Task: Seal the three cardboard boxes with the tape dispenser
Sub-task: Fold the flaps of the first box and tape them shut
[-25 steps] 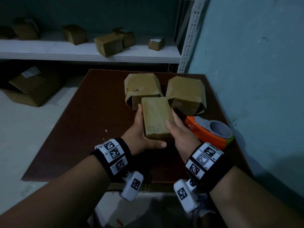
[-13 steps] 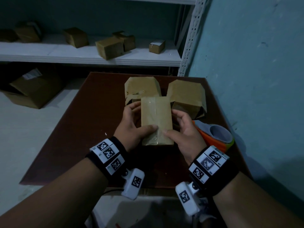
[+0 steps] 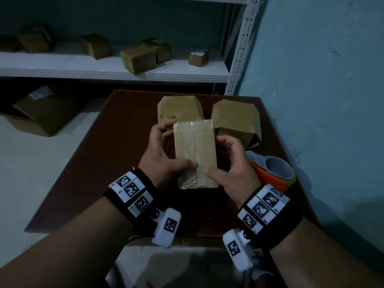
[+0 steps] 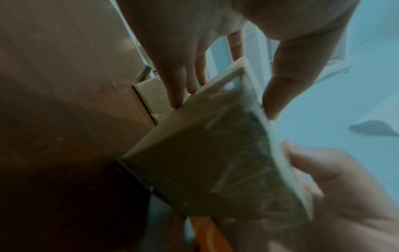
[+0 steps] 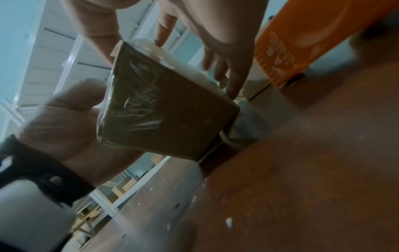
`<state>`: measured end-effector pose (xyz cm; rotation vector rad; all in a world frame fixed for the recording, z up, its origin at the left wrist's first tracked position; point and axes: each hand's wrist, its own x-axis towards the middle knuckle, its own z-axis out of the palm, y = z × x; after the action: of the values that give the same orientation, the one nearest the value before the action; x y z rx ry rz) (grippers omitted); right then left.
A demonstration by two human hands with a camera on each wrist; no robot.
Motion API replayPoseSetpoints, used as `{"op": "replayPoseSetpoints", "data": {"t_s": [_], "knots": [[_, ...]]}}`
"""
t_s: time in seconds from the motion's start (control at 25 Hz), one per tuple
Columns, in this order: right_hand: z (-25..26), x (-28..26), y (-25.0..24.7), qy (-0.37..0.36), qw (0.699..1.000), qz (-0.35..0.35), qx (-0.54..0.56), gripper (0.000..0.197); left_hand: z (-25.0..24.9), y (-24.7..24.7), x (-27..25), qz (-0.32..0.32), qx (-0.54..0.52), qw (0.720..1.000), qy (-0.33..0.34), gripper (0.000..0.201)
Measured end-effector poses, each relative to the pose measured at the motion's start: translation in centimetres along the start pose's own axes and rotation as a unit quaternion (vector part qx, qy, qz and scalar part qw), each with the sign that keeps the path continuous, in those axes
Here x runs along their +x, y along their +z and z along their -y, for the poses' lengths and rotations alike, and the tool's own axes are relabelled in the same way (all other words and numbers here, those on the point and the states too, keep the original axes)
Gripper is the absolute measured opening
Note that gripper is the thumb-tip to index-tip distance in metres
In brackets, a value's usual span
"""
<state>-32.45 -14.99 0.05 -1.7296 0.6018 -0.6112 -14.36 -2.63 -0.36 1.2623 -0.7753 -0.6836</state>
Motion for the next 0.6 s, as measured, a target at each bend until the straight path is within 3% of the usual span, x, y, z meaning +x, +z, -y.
{"op": "replayPoseSetpoints", "data": {"t_s": [0.16,0.32,0.44,0.6], "knots": [[0.5,0.0,-0.5,-0.026,0.998,0.018,-0.061,0.090,-1.2,0.3,0.0,-0.006,-0.091,0.996,-0.024,0.081],[0.8,0.1,-1.0,-0.051,0.977,0.033,-0.204,0.117,-3.0,0.4,0.4,-0.049,-0.174,0.981,-0.063,0.023],[1.0,-0.2,-0.6,-0.103,0.949,0.032,-0.296,0.125,-3.4,0.1,0.6,-0.078,-0.153,0.983,-0.058,0.032],[2.0,-0.8,-0.2,-0.185,0.859,0.009,-0.478,0.123,-2.6,-1.9,1.3,-0.015,-0.068,0.991,-0.110,0.080]]}}
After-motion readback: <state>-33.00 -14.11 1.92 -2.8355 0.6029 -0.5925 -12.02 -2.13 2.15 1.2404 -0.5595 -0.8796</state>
